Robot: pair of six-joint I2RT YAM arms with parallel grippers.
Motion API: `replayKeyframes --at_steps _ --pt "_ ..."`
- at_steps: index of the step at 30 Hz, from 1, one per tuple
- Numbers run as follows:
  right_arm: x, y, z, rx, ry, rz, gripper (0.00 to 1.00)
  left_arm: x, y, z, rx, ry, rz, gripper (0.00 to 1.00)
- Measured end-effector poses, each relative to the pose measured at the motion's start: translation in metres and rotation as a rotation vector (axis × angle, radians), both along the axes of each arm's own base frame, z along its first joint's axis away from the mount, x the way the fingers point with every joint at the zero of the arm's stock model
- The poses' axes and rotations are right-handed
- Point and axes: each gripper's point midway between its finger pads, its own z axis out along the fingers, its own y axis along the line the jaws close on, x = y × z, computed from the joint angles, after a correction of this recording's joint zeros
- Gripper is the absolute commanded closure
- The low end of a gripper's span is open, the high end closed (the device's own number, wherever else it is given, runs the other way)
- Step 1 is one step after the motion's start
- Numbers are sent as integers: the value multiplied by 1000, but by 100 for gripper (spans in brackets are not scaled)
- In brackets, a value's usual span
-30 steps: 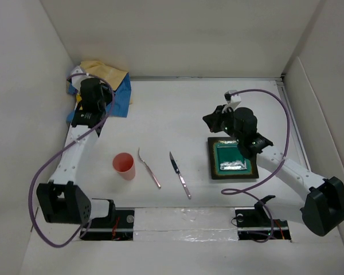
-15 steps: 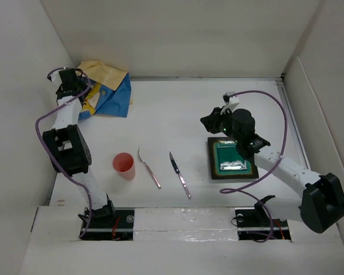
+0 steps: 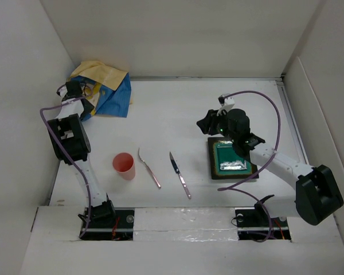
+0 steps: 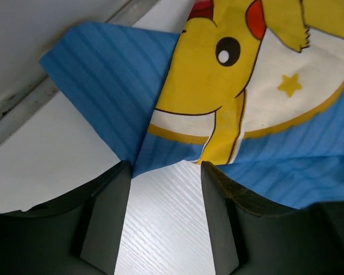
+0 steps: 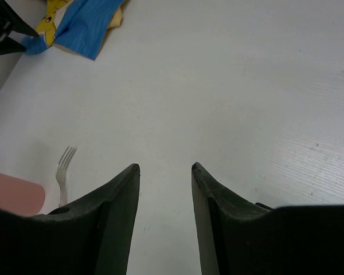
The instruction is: Set the dinner table for one person
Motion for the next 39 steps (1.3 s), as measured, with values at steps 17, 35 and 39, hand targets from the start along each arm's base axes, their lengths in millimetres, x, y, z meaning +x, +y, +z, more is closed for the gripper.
replayKeyframes --at_steps 17,35,39 --pt "-3 2 5 8 -9 13 54 48 -143 -15 -184 -69 -320 100" --pt "4 -7 2 -17 -8 -44 49 37 -379 113 -327 -369 -795 45" --pt "5 -7 -4 -34 2 -45 93 -3 -302 120 -252 -413 -562 55"
